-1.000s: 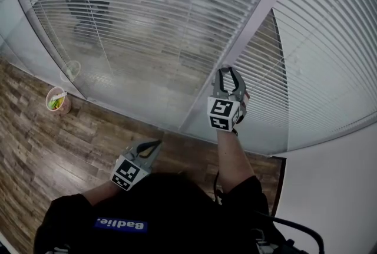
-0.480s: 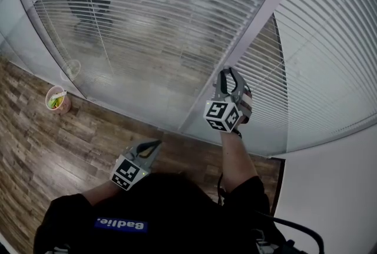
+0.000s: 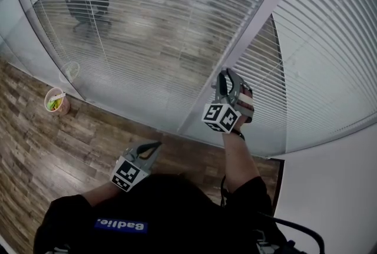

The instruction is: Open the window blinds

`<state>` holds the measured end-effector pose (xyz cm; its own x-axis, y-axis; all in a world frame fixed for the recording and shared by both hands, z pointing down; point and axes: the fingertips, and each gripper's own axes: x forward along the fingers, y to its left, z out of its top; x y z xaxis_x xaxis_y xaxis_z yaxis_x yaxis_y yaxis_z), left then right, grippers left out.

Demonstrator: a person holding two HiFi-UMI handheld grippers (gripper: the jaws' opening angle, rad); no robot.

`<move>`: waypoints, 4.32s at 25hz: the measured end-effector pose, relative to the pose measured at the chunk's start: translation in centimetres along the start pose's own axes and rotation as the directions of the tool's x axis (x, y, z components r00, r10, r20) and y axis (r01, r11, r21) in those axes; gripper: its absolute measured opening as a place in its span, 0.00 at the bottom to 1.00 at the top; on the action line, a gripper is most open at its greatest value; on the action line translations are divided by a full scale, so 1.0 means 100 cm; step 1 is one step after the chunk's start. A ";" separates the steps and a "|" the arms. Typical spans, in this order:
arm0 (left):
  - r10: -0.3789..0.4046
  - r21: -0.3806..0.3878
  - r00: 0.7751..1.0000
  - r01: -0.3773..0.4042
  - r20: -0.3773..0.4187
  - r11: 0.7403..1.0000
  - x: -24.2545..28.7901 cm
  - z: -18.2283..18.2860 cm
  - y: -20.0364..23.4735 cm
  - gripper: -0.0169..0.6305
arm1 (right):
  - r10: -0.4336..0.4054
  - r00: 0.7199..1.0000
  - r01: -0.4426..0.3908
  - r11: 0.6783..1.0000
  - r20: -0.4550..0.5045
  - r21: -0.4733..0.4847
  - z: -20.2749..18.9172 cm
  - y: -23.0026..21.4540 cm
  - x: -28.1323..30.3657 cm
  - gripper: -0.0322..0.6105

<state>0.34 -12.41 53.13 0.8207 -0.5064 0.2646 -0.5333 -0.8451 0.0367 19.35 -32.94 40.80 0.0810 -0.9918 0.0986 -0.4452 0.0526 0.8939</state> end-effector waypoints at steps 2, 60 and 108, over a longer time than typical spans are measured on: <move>0.004 0.001 1.000 -0.004 0.000 1.000 0.000 0.000 0.000 0.03 | 0.002 1.000 -0.002 0.999 0.006 0.036 0.000 0.000 0.000 0.25; 0.004 -0.013 1.000 -0.004 -0.004 1.000 -0.001 -0.002 0.003 0.03 | 0.001 0.998 -0.045 0.631 0.058 0.774 -0.006 -0.014 0.001 0.25; 0.004 -0.015 1.000 -0.004 -0.007 1.000 0.001 -0.003 0.002 0.03 | 0.018 1.000 -0.025 0.918 0.020 0.395 0.004 -0.006 -0.001 0.25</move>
<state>0.20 -12.59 53.48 0.8172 -0.5085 0.2714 -0.5397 -0.8403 0.0506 19.22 -32.88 40.06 0.0551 -0.9928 0.1063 -0.7629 0.0268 0.6460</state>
